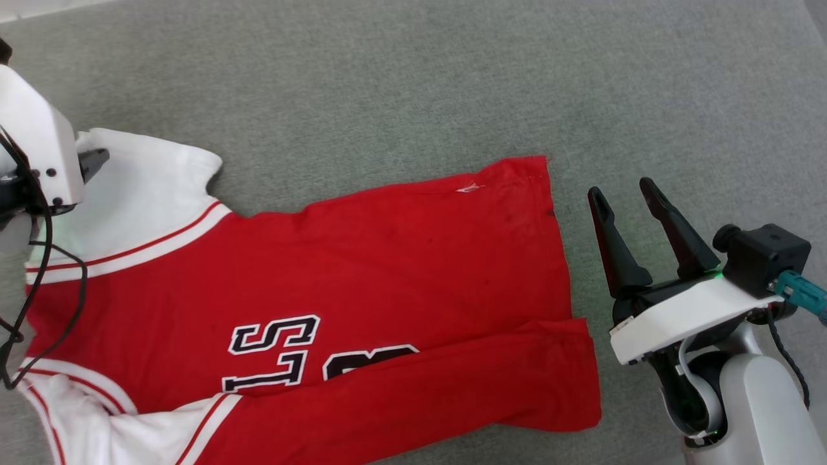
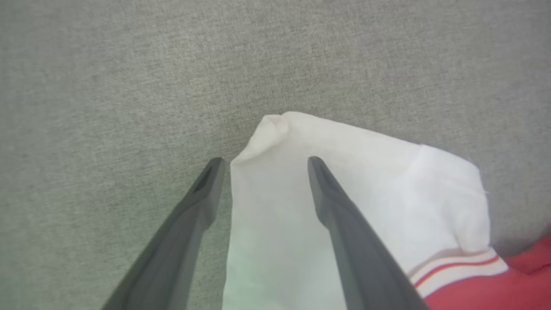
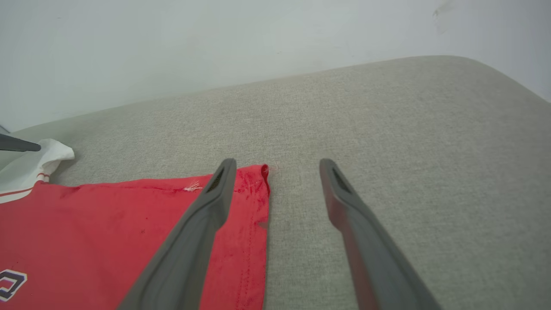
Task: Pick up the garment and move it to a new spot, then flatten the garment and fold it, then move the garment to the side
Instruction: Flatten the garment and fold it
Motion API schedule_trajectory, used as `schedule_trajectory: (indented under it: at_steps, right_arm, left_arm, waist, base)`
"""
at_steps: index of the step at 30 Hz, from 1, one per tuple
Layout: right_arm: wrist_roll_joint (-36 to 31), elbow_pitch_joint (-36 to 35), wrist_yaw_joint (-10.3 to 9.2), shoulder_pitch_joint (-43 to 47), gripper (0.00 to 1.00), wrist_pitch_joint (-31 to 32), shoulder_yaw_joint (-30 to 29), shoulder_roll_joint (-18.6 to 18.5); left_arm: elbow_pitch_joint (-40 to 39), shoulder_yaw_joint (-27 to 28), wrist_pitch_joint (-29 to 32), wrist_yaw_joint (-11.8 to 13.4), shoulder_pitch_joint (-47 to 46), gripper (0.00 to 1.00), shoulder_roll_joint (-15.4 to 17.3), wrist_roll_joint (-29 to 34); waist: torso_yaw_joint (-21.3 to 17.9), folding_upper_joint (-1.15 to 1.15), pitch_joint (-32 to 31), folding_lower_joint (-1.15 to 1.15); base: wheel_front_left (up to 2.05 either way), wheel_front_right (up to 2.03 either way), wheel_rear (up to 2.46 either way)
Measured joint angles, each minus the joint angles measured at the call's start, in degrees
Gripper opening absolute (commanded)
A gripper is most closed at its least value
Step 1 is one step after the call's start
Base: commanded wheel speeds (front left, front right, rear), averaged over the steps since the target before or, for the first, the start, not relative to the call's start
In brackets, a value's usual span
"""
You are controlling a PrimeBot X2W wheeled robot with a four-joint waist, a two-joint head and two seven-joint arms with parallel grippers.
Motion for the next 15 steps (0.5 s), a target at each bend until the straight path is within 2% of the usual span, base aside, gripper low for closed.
schedule_trajectory:
  at_steps: [7,8,9,10,11,15]
  right_arm:
    - [1.6,2.5,0.00,-0.7,1.00,-1.3,0.4,0.3]
    - [1.6,2.7,0.00,-0.8,1.00,-1.5,0.4,0.4]
    - [1.8,3.0,0.00,-0.9,1.00,-1.6,0.4,0.4]
    - [2.0,3.3,0.00,-1.1,1.00,-1.6,0.4,0.4]
    - [2.0,3.5,0.00,-1.2,1.00,-1.6,0.4,0.4]
    - [2.8,4.2,0.00,-1.7,1.00,-1.0,0.1,0.4]
  left_arm:
    - [3.1,-1.1,6.1,-0.9,-1.3,1.00,1.2,-1.2]
    - [3.5,-0.9,6.8,-0.9,-1.3,0.95,1.1,-1.9]
    - [3.9,-0.6,7.0,-0.6,-1.3,0.47,1.0,-2.5]
    - [4.1,-0.5,7.0,-0.4,-1.3,0.17,1.0,-2.5]
    - [4.4,-0.4,6.8,-0.4,-1.3,0.00,0.9,-2.6]
    - [5.5,0.1,5.5,-0.3,-1.0,0.00,0.1,-3.3]
  waist:
    - [-2.6,0.00,2.7,-0.01]
    - [-2.9,0.00,2.9,-0.01]
    - [-3.1,0.00,3.0,-0.01]
    - [-3.3,0.00,3.1,-0.01]
    - [-3.4,0.00,3.1,-0.01]
    - [-3.5,0.00,2.8,-0.01]
  base:
    - [0.00,0.00,0.00]
    - [0.00,0.00,0.00]
    - [0.00,0.00,0.00]
    - [0.00,0.00,0.00]
    - [0.00,0.00,0.00]
    - [0.00,0.00,0.00]
